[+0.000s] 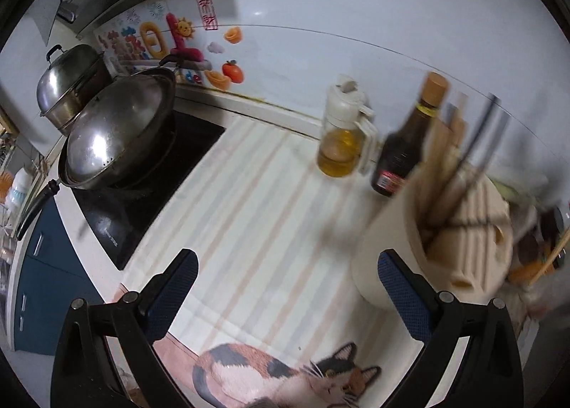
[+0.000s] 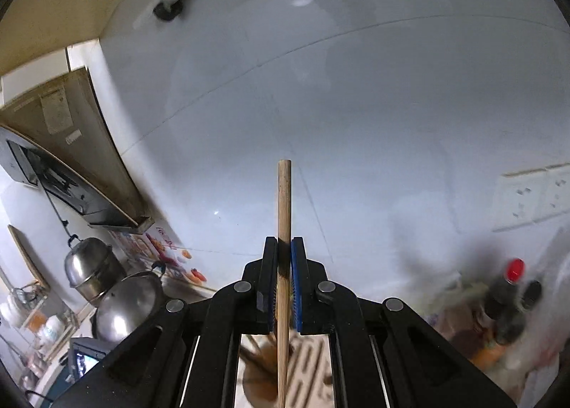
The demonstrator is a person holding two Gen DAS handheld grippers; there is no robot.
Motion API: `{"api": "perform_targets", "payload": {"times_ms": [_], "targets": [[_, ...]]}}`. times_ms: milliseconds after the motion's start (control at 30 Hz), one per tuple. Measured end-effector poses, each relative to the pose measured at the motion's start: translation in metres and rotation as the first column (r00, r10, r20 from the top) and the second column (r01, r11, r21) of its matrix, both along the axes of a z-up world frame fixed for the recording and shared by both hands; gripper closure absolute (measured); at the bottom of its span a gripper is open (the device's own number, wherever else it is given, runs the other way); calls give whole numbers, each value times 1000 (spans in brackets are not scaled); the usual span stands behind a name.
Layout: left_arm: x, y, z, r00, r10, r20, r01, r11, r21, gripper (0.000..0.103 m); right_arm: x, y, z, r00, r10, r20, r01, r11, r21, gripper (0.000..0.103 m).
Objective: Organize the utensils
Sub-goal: 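Lift the light chopstick in the right tool and lower it into the holder, then open the right tool to release the chopstick into the holder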
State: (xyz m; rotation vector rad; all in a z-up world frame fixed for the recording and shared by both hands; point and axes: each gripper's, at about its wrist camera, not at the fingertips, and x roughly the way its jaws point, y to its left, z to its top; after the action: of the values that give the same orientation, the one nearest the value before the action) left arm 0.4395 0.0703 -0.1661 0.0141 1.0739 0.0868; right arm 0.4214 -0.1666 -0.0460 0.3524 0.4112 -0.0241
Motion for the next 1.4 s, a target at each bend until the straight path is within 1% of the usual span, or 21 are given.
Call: {"api": "perform_targets", "payload": {"times_ms": [200,433,533,633,767,833,900,967,1033,1067,1100,1167,1200,1233,1267,1300,1367,1400], "targets": [[37,15,-10,999,44,-22,-44,999,14,0,56,24,-24,1000,14,-9,-14,1000,-20,96],[57,23,-22,996,78,-48,-78,997,11,0,92,43,-60,1000,27,1,-26,997,-71,96],[62,25,-25,995,86,-51,-85,996,8,0,92,46,-71,999,34,15,-32,995,-97,96],[63,24,-26,995,90,-51,-90,996,6,0,83,45,-77,998,33,49,-28,995,-100,96],[62,23,-25,996,80,-45,-80,997,-1,0,72,47,-81,997,68,37,-64,993,-95,96],[60,22,-23,997,73,-39,-73,997,0,0,67,50,-84,996,86,13,-84,992,-99,95],[56,22,-21,997,66,-33,-66,998,0,0,63,51,-87,993,112,-28,-114,990,-84,95],[50,22,-15,998,60,-11,-60,998,-2,0,59,51,-87,987,136,-83,-141,988,-62,94],[41,22,-6,999,51,19,-51,999,0,0,51,46,-85,985,133,-114,-139,989,-51,72],[36,22,-2,998,47,37,-47,999,0,0,44,43,-81,983,126,-135,-133,990,-44,46],[30,22,3,998,42,53,-42,999,-2,0,38,40,-78,982,117,-149,-125,991,-47,30],[17,23,11,996,35,84,-34,999,-6,0,23,36,-72,979,95,-179,-108,992,-67,27],[12,23,14,995,31,95,-30,1000,-6,0,16,36,-71,974,64,-218,-89,991,-105,24],[5,24,17,994,25,109,-24,1000,-7,0,10,35,-71,969,48,-244,-80,989,-122,22],[-5,23,21,992,16,126,-16,1000,-5,0,2,34,-72,963,36,-266,-75,988,-135,16],[-12,22,23,991,10,135,-10,1000,-3,0,-6,34,-74,956,4,-292,-56,984,-170,10],[-26,21,28,988,-1,153,1,1000,-4,0,-19,34,-78,946,-33,-322,-37,977,-209,4],[-32,20,30,987,-5,161,7,1000,-9,0,-26,35,-82,938,-59,-341,-25,972,-235,3]]}}
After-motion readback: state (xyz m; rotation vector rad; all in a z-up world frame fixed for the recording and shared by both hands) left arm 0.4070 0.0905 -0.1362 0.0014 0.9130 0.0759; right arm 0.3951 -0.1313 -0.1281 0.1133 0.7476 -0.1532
